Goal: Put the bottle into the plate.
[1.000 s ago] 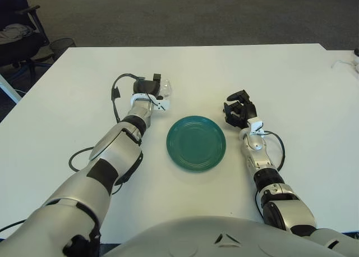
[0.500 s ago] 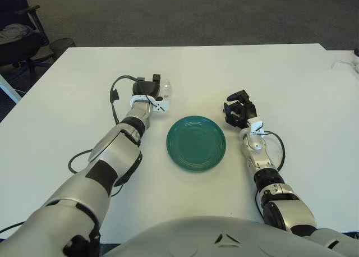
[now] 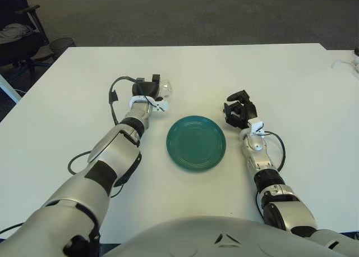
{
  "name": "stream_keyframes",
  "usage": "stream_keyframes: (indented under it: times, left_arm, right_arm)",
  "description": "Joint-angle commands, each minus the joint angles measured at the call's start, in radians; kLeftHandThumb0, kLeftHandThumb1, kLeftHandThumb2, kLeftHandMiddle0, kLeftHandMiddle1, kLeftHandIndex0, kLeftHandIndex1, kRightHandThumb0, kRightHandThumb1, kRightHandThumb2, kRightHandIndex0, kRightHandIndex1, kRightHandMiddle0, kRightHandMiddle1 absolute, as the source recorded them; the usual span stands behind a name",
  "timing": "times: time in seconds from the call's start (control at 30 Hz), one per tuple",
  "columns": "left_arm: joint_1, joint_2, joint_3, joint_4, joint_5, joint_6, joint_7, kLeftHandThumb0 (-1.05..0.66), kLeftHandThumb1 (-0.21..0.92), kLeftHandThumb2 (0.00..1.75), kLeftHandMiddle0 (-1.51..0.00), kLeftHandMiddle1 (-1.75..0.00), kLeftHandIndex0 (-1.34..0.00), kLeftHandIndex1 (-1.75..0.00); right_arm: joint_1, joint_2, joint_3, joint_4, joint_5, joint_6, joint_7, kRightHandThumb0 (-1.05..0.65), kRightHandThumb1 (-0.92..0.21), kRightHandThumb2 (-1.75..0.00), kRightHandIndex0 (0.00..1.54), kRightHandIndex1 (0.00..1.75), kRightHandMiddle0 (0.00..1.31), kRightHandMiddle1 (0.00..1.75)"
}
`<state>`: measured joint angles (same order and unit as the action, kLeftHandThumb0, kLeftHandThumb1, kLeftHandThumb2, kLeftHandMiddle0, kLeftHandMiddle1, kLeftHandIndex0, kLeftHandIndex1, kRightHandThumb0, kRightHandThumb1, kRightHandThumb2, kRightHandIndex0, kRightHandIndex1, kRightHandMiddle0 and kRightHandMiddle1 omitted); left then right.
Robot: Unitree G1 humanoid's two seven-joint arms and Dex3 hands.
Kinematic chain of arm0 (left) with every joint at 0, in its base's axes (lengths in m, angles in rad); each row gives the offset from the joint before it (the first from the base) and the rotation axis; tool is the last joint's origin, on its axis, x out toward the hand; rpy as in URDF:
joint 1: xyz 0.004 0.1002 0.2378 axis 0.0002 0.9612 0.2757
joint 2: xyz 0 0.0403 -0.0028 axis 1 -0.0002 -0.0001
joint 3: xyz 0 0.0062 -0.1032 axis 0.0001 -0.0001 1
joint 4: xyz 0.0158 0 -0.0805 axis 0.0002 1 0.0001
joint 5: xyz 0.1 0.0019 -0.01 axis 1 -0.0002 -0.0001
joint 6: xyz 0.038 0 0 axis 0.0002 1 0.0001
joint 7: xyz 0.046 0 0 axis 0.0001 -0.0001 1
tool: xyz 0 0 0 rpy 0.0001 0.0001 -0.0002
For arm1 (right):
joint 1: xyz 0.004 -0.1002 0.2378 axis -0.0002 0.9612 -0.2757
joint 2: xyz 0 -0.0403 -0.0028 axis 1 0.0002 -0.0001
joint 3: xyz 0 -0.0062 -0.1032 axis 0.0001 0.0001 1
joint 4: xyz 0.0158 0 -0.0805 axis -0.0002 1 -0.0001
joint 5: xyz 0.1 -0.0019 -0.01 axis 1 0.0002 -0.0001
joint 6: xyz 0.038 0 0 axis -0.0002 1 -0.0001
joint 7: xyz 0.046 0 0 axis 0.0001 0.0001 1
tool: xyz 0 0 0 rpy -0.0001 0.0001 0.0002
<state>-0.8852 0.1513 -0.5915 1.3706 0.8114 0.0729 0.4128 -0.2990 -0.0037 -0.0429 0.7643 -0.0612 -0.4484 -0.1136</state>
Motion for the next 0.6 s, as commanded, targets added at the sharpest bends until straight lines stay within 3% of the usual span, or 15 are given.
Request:
stream_keyframes:
  times: [0.0, 0.1, 0.17, 0.27, 0.4, 0.57]
  left_arm:
    - [0.084, -0.003, -0.027, 0.041, 0.02, -0.016, -0.097, -0.43, 0.51, 0.93, -0.56, -1.72, -0.59, -1.55]
    - [0.079, -0.002, -0.046, 0.044, 0.034, -0.021, -0.15, -0.43, 0.52, 0.93, -0.51, -1.58, -0.58, -1.57]
    - [0.072, 0.0, -0.065, 0.046, 0.046, -0.025, -0.206, -0.42, 0.53, 0.89, -0.46, -1.26, -0.58, -1.55]
    - [0.063, 0.003, -0.09, 0.048, 0.061, -0.029, -0.274, -0.42, 0.57, 0.83, -0.42, -0.97, -0.57, -1.53]
    - [0.055, 0.014, -0.118, 0.051, 0.081, -0.034, -0.324, -0.41, 0.61, 0.78, -0.41, -0.73, -0.54, -1.54]
    - [0.052, 0.015, -0.141, 0.05, 0.094, -0.035, -0.343, -0.4, 0.64, 0.77, -0.4, -0.58, -0.49, -1.58]
  right_arm:
    - [0.124, 0.008, -0.002, 0.108, 0.012, 0.155, 0.018, -0.01, -0.61, -0.86, 0.52, 1.49, 0.29, 1.69]
    - [0.125, 0.008, -0.004, 0.104, 0.016, 0.151, 0.023, -0.01, -0.61, -0.86, 0.52, 1.49, 0.29, 1.69]
    - [0.128, 0.007, -0.004, 0.095, 0.015, 0.152, 0.023, -0.01, -0.61, -0.86, 0.51, 1.5, 0.29, 1.69]
    - [0.132, 0.007, -0.002, 0.085, 0.011, 0.154, 0.02, -0.01, -0.61, -0.86, 0.51, 1.5, 0.29, 1.68]
    - [0.139, 0.007, 0.005, 0.066, 0.004, 0.162, 0.018, -0.01, -0.61, -0.86, 0.51, 1.51, 0.29, 1.67]
    - [0.143, 0.009, 0.005, 0.057, 0.007, 0.165, 0.017, -0.01, -0.61, -0.87, 0.51, 1.51, 0.29, 1.68]
